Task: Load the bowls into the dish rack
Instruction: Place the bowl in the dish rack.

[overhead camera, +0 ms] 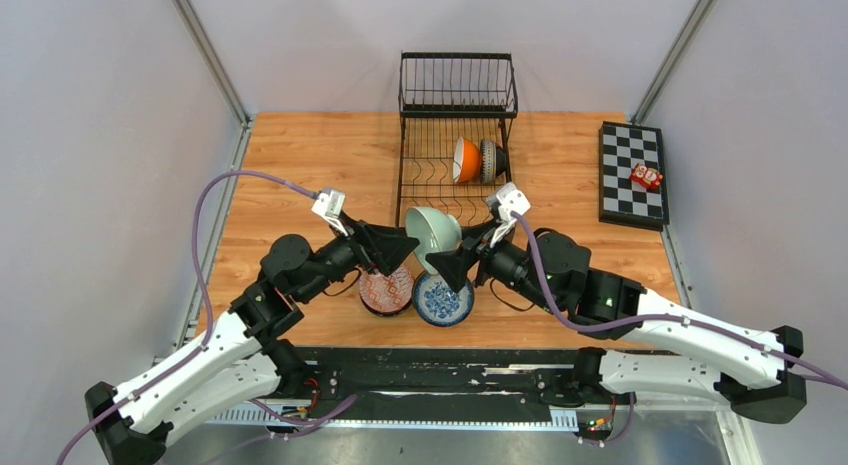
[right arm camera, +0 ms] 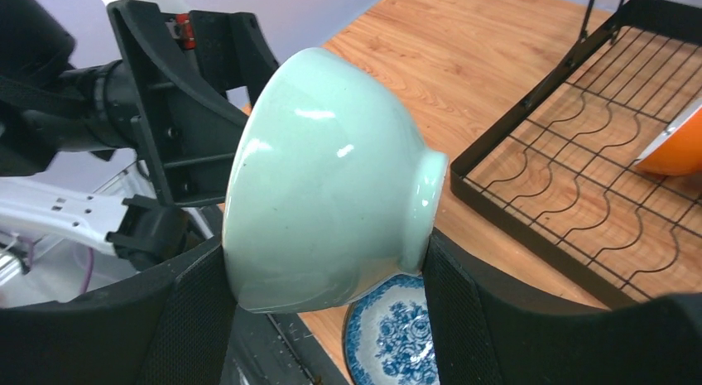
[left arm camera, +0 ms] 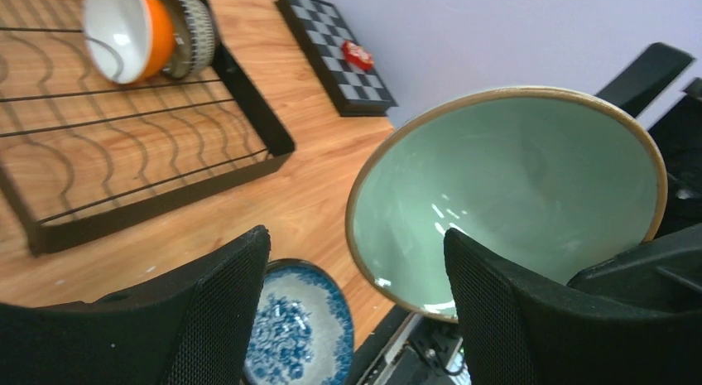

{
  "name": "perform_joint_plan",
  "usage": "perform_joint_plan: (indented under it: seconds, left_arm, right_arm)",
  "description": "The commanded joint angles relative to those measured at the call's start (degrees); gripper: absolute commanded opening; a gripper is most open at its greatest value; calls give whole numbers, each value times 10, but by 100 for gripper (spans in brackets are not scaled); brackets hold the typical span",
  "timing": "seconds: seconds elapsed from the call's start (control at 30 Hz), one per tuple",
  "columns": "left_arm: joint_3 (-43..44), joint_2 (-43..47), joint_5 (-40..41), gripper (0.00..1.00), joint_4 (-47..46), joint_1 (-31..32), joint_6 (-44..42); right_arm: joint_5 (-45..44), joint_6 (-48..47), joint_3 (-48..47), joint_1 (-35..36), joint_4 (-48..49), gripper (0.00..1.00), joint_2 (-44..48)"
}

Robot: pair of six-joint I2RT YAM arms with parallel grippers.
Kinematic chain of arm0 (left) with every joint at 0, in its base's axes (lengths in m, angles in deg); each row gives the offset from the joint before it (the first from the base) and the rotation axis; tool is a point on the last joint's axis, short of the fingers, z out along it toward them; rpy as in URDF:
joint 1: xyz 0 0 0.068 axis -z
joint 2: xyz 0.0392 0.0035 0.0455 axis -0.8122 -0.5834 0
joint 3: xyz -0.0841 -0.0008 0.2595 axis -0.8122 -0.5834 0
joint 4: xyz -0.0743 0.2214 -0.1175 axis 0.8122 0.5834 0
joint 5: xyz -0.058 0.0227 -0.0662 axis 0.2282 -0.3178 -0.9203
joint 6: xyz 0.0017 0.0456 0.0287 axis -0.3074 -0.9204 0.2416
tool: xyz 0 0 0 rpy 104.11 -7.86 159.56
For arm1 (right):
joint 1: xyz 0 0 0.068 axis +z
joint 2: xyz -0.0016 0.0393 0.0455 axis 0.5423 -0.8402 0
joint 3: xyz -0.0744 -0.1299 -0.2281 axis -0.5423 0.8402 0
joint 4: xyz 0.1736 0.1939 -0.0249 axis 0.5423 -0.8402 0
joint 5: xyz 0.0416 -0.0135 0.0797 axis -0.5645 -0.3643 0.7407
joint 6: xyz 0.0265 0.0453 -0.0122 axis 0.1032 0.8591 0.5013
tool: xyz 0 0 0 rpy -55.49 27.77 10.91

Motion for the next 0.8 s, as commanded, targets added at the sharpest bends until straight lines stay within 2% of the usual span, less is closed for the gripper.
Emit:
perform_joint_plan:
  seconds: [0.0,0.23,0.53,0.77]
  left_arm:
    - [48,23,84,79,111,-4,-36]
    - [109,60,161,79,254,-4,-92]
    - [162,106,185,81,382,-5,-182]
    - [161,136,196,81,436,-4,-213]
  right_arm:
    - [-54,-40,-49,-3,25,3,-20]
    - [-116,-86,-95,-18,15,3,-96]
    - [-150,-100,-141,-75,24,2,-203]
    - [-141,-88,-173,-125,40,3,-292]
